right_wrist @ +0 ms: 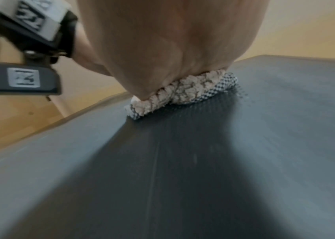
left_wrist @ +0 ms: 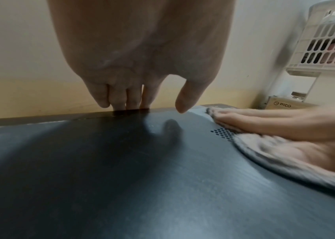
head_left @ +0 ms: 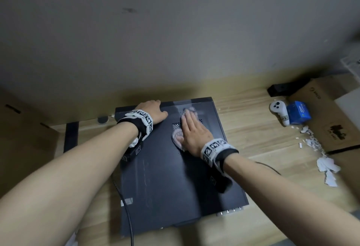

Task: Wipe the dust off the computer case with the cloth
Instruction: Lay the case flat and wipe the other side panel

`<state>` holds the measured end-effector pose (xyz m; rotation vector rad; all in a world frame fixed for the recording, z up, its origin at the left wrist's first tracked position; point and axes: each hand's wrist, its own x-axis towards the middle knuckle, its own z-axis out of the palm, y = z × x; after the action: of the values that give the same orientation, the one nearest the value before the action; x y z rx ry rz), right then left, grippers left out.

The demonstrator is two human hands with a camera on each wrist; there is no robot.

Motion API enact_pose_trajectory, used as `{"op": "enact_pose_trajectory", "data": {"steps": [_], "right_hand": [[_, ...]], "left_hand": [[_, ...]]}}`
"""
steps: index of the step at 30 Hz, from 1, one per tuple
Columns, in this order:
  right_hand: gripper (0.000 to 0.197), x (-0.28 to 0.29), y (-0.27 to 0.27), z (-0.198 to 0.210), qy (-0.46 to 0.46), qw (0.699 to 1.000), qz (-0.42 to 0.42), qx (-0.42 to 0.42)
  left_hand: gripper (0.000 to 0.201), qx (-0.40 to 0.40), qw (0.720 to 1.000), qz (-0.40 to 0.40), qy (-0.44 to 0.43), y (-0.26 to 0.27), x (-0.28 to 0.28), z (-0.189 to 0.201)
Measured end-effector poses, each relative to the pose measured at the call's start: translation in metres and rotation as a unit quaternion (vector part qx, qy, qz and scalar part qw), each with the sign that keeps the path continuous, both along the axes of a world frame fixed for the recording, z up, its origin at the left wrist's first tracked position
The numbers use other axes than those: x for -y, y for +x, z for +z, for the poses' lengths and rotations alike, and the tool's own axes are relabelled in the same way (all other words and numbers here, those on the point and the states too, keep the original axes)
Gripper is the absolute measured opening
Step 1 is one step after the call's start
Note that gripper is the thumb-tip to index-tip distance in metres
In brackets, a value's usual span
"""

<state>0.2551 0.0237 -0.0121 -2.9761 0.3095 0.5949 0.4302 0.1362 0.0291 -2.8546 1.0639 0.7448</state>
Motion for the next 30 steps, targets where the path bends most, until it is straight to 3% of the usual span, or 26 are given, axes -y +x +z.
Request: {"op": "enact_pose_trajectory", "data": {"steps": [8,13,20,24,27,30], "right_hand": [[0.075,0.032,0.08,0.003,0.026,0.998,-0.049,-0.009],[0.071,0.037,0.091,0.004,0.023,0.999,-0.029,-0.003],[0.067,-0.006,0.033,0.022,-0.017,0.991,0.131,0.024],[0.069,-0.035,0.018,0.015,0.051,0.971,0.231,0.032],[0.07,-0.029,0.033,0.015,0.057,0.977,0.206,0.023],[0.07,0.007,0.046,0.017,0.03,0.994,0.106,0.021]], "left_hand": [[0.067,-0.044,0.998,0.013,-0.041,0.006,-0.008,-0.006],[0.067,-0.078,0.995,0.009,-0.055,0.009,-0.013,-0.003],[0.06,-0.093,0.994,0.019,-0.056,0.007,-0.013,0.004],[0.028,-0.153,0.983,0.063,-0.083,0.018,-0.017,0.02],[0.043,-0.156,0.98,0.079,-0.094,0.025,-0.032,0.031],[0.048,-0.125,0.98,0.109,-0.112,0.025,-0.053,0.032]]}}
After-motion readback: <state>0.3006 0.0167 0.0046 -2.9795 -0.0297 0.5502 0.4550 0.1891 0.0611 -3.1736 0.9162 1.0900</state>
